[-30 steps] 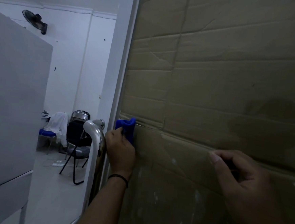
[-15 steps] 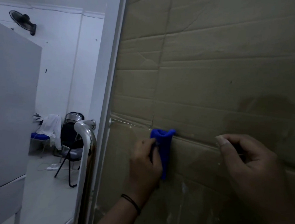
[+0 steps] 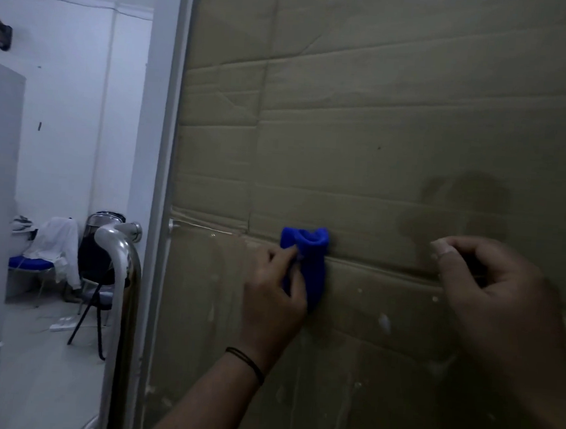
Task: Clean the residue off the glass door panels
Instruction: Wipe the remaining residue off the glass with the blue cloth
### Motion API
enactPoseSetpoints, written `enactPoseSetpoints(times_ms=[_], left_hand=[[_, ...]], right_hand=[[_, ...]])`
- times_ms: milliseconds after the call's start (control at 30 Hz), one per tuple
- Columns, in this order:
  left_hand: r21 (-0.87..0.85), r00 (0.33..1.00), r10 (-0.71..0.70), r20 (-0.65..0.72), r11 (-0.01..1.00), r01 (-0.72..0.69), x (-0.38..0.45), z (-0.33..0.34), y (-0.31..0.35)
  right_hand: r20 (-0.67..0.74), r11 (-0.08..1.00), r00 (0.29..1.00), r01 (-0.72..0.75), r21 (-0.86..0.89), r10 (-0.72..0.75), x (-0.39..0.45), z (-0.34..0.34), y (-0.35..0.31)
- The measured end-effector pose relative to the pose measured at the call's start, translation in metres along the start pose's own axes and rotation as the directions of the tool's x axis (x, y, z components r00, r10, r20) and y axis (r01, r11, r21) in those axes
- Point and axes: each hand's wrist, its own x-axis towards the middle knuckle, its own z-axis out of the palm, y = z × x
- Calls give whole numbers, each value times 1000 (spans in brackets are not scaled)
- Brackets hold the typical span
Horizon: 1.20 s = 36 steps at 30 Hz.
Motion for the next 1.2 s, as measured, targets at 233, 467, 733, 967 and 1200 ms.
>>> enactPoseSetpoints(times_ms=[233, 467, 733, 967, 1200], left_hand=[[-18, 988, -93, -121, 996, 91, 11, -10, -1], [114, 997, -34, -68, 993, 41, 17, -7, -8], [-50, 982, 124, 139, 992, -119, -32, 44, 72], [-172, 981, -189, 48, 966, 195, -30, 25, 78], [-537, 891, -305, 336, 716, 447, -39, -2, 107]], right_hand=[[-46, 989, 995, 77, -123, -83, 4, -28, 2], [-127, 988, 988, 71, -138, -89, 1, -65, 12], [-150, 978, 985, 55, -204, -87, -9, -87, 24], [137, 997, 990, -17, -78, 28, -35, -69, 4], [351, 991, 931, -126, 51, 100, -57, -15, -17]])
